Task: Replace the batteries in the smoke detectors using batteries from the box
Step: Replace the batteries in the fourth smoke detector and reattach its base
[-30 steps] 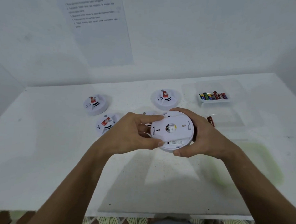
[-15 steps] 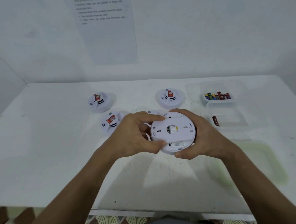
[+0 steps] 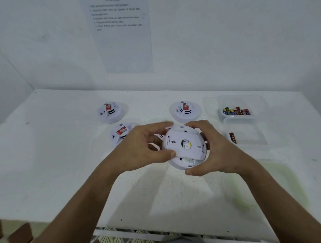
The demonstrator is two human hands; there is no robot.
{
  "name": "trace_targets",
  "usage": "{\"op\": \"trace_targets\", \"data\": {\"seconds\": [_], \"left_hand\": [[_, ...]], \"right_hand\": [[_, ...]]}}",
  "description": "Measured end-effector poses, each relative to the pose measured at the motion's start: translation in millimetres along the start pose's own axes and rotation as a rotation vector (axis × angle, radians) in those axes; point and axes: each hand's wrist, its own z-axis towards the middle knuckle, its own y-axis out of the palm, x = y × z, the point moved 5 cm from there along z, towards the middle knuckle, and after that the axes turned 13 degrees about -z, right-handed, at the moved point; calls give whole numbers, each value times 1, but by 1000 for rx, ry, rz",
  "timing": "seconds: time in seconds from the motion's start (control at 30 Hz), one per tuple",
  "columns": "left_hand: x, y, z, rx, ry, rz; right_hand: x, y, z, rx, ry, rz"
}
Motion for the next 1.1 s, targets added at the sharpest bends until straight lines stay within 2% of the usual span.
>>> {"op": "trace_targets", "data": {"seconds": [0.1,0.17,0.23,0.3,0.4,0.5,0.57,0.73,0.93,1.1], "left_hand": [[9,3,-1,-35,12,-152],[12,7,-3,-67,28,-221],[10,6,-4,-29,66,-159],[2,5,-6,14,73,-47],[-12,14,-11,-57,-43,95],[-15,25,-13,-112,-53,-10],[-11,23,-14,-72,-7,-49],[-6,12,-15,-25,37,35],[7,5,-12,-89,70,105],[4,0,-10,-83,51,191]], "right_hand": [[-2,-1,-3,-14,-3,-210],[-3,0,-4,-33,-19,-258],[-3,0,-3,-24,-29,-191],[-2,-1,-3,0,-46,5],[1,-1,-4,68,-71,217],[2,4,-2,97,-74,288],[4,7,-2,107,-53,306],[9,6,-3,81,-23,223],[5,6,-3,-1,-9,186],[5,8,-4,24,9,152]]}}
